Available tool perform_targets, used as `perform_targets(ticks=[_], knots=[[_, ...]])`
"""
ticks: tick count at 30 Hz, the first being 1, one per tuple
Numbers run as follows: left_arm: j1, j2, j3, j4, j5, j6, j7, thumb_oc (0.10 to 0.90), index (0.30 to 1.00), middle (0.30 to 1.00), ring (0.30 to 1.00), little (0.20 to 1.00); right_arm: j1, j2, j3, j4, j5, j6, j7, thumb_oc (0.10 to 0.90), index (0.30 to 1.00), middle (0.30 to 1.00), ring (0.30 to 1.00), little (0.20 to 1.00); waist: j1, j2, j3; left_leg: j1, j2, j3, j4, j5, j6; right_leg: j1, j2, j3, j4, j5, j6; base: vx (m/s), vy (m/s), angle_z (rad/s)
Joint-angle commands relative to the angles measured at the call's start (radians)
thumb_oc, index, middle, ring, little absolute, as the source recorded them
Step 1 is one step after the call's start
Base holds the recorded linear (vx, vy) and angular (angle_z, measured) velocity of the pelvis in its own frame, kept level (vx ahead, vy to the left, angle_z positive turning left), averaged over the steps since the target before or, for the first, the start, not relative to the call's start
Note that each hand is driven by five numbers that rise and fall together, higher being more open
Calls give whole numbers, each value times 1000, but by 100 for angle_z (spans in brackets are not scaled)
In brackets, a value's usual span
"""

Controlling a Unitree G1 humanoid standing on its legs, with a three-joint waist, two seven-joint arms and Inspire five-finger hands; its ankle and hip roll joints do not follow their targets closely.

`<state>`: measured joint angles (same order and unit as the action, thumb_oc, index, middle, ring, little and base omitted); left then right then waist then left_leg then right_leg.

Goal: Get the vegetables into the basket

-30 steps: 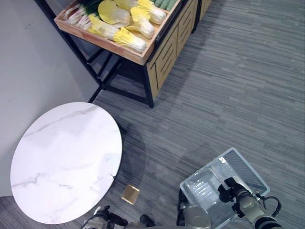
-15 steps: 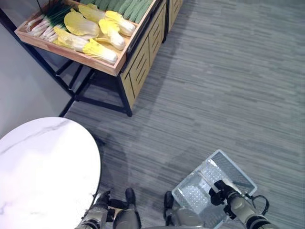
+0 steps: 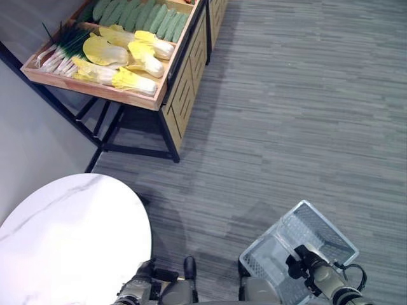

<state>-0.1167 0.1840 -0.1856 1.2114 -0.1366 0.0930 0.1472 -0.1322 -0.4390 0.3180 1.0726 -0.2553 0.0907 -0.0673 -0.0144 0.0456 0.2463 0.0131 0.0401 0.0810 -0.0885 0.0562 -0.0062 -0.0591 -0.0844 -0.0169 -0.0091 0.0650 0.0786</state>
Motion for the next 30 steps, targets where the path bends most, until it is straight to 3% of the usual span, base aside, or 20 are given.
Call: perform_targets(ticks=[1, 12, 15, 17, 19, 22, 25, 30], knots=[[-2, 79, -7, 51, 36, 11, 4, 900, 1000, 1000, 1000, 1000, -20, 31, 26, 17, 54, -1, 10, 400, 300, 300, 300, 300, 15, -61, -18, -23, -44, -16, 29, -87, 37, 23, 16, -38, 115, -167, 23, 46, 269, -43], [-9, 88, -3, 58, 69, 20, -10, 900, 1000, 1000, 1000, 1000, -4, 69, -13, 52, 87, 6, 18, 400, 300, 300, 300, 300, 3, -48, -36, 23, -87, 38, 37, -144, 78, 31, -21, -5, 105, -124, 72, 33, 187, -16], [-14, 87, -6, 54, 74, 22, -12, 900, 1000, 1000, 1000, 1000, -12, 69, -14, 44, 90, 8, 20, 400, 300, 300, 300, 300, 10, -50, -26, 14, -92, 57, 69, -161, 88, 19, -27, 12, 105, -83, 89, -34, 137, -27], [-18, 85, -8, 57, 85, 22, -15, 900, 1000, 1000, 1000, 1000, -25, 73, -11, 43, 90, 8, 17, 400, 300, 300, 300, 300, 23, -51, -13, 15, -90, 88, 65, -158, 95, 0, -27, 14, 93, 3, 110, -50, 122, -60], [-17, 86, -7, 56, 85, 21, -15, 900, 1000, 1000, 1000, 1000, -32, 78, -8, 33, 93, 6, 13, 400, 300, 300, 300, 300, 35, -45, -11, 22, -80, 109, 39, -146, 95, -22, -27, -25, 114, 27, 110, -22, 43, -87], [-20, 89, -1, 52, 79, 30, -13, 900, 1000, 1000, 1000, 1000, -36, 85, 8, 16, 89, 3, 9, 400, 300, 300, 300, 300, 43, -37, -5, 32, -65, 115, 20, -134, 89, -25, -34, -141, 208, -53, 83, 0, -43, -49], [-19, 84, 5, 53, 76, 37, -14, 900, 1000, 1000, 1000, 1000, -34, 90, 20, 12, 78, 3, 7, 400, 300, 300, 300, 300, 53, -51, -25, 33, -70, 112, 1, -130, 73, 37, -29, -226, 162, -120, 62, 11, -109, -3], [-20, 75, 11, 59, 72, 48, -5, 900, 1000, 1000, 1000, 1000, -34, 93, 31, 0, 76, 5, -2, 400, 300, 300, 300, 300, 49, -61, -44, 31, -61, 100, 1, -114, 53, 65, -11, -222, 107, -152, 39, -2, -130, 8]])
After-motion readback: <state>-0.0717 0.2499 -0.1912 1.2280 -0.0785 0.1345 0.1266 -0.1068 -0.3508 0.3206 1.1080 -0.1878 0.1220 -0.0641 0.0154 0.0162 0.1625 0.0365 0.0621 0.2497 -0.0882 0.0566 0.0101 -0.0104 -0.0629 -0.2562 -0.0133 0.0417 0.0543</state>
